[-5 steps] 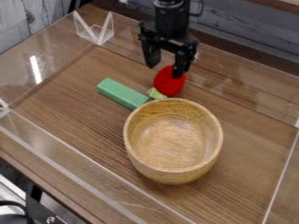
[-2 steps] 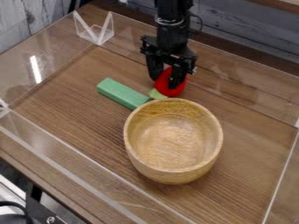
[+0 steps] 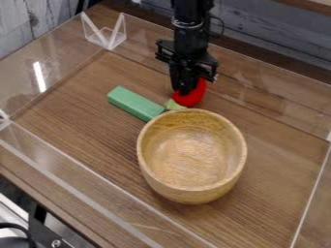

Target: Move the red object to the left side of the table

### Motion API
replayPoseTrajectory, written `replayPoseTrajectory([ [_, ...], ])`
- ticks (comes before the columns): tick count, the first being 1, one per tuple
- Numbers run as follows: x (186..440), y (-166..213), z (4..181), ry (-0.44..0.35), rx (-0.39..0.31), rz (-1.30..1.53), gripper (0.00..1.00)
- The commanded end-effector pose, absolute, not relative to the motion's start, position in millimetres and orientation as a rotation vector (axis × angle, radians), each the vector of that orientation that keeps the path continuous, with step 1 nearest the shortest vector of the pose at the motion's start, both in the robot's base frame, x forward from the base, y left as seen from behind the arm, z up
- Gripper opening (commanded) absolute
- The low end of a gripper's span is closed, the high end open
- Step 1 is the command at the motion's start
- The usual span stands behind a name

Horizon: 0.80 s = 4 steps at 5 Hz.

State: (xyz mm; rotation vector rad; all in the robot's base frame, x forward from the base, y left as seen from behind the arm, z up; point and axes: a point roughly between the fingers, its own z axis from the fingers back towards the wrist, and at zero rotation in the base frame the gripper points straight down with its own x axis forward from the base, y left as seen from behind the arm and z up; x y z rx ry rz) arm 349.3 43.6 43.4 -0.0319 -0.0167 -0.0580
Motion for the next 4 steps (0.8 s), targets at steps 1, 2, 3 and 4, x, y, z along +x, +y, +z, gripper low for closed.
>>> replayPoseTrajectory([
  [1, 357.6, 47.3, 85.5, -0.128, -0.021, -0.066, 0.0],
  [2, 353.6, 55.3, 111.8, -0.183, -0.012, -0.044, 0.0],
  [3, 348.8, 83.3, 139.1, -0.23, 0.003, 0.02, 0.0],
  [4, 340.0, 128.9, 139.6, -0.233, 0.019, 0.11, 0.0],
])
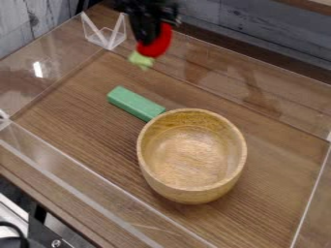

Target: Move the red object to the left side of the table

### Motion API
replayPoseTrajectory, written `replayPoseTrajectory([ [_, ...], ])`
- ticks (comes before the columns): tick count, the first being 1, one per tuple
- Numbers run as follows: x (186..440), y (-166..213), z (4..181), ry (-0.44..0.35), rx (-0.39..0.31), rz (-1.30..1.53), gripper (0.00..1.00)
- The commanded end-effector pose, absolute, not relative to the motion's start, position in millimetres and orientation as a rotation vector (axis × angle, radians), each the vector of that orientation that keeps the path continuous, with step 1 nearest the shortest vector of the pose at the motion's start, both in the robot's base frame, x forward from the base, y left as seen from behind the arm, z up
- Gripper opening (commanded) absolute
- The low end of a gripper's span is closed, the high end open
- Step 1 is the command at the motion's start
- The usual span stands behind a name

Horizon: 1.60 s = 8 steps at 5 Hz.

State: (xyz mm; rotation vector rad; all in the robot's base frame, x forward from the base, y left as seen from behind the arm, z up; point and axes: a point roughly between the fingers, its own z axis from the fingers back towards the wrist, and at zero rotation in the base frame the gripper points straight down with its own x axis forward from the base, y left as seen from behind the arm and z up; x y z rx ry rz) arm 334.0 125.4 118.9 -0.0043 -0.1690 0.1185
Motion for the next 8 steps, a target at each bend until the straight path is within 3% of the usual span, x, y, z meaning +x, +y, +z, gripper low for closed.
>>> replayPoseTrajectory([
  [1, 328.3, 172.4, 132.4, -0.229, 0.038, 0.171, 0.0],
  [2, 311.8, 203.2, 120.1, -0.211, 0.057, 0.21, 0.0],
  [4, 300.5, 206.4, 86.9, -0.153, 0.081, 0.177, 0.0],
  [5, 307.9, 212.4, 71.0, -0.145, 0.089, 0.179, 0.0],
  [8, 323.7, 212.3, 48.7, -0.131, 0.083, 0.173, 0.0],
])
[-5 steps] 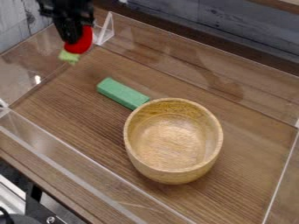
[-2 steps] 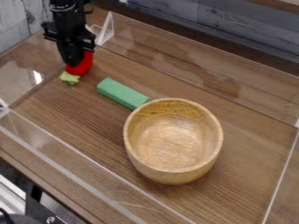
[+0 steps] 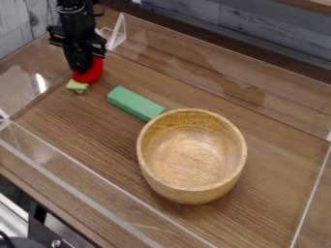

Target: Move the red object to the left side of the table

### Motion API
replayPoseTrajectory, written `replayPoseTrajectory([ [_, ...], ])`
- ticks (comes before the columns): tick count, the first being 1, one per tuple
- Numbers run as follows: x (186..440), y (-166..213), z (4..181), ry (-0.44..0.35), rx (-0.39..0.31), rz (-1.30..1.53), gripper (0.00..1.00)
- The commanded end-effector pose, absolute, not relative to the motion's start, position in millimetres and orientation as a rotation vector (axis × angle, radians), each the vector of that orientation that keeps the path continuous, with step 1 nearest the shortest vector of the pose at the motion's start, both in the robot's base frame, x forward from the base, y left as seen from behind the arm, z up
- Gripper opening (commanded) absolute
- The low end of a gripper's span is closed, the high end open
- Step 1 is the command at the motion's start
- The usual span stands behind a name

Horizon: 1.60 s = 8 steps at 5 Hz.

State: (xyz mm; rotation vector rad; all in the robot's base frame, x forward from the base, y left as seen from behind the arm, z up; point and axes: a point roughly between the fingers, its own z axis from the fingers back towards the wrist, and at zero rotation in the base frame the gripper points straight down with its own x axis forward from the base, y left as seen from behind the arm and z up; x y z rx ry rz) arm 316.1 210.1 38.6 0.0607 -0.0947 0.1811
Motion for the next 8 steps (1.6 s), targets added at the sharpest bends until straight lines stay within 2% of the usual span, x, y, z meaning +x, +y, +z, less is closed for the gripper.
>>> replayPoseTrajectory([
  [1, 325.1, 210.7, 44.3, -0.125, 0.082, 0.173, 0.0],
  [7, 329.0, 207.2, 28.4, -0.098, 0.068, 0.177, 0.0],
  [8, 328.8, 206.8, 30.6, -0.096, 0.067, 0.179, 1.0],
])
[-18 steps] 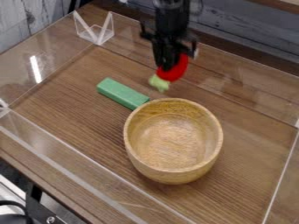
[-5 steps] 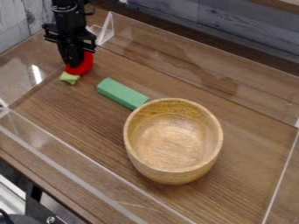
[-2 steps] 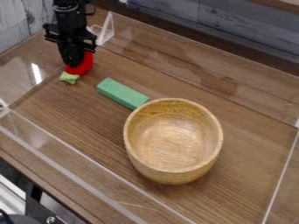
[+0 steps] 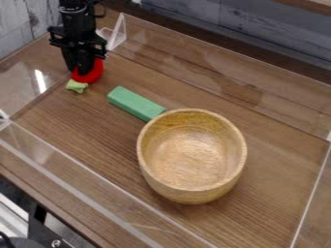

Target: Move the red object to the left side of the table

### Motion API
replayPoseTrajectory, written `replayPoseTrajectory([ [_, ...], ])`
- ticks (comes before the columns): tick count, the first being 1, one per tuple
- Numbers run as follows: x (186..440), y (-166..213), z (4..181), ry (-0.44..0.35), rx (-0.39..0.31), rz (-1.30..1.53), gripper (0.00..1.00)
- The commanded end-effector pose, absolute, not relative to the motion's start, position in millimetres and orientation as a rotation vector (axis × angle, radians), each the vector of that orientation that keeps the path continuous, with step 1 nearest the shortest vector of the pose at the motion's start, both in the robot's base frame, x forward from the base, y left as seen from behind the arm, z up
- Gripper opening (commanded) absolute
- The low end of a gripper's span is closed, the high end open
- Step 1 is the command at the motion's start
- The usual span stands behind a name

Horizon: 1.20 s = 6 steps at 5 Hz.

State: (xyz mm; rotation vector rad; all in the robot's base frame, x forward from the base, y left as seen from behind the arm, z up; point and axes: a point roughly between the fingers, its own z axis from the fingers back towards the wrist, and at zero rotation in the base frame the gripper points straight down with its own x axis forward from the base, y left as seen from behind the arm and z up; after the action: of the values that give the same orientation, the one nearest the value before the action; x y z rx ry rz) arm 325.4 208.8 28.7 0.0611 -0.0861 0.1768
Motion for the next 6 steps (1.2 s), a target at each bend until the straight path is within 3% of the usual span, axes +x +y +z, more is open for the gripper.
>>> replayPoseTrajectory([
  [1, 328.4, 205.7, 36.6, -0.1, 0.061, 0.183, 1.0],
  [3, 327.2, 199.4, 67.2, -0.144, 0.046, 0.186, 1.0],
  [5, 325.1, 197.0, 85.9, -0.174, 0.035, 0.194, 1.0],
  [6, 323.7, 193.2, 112.2, -0.225, 0.025, 0.195, 1.0],
])
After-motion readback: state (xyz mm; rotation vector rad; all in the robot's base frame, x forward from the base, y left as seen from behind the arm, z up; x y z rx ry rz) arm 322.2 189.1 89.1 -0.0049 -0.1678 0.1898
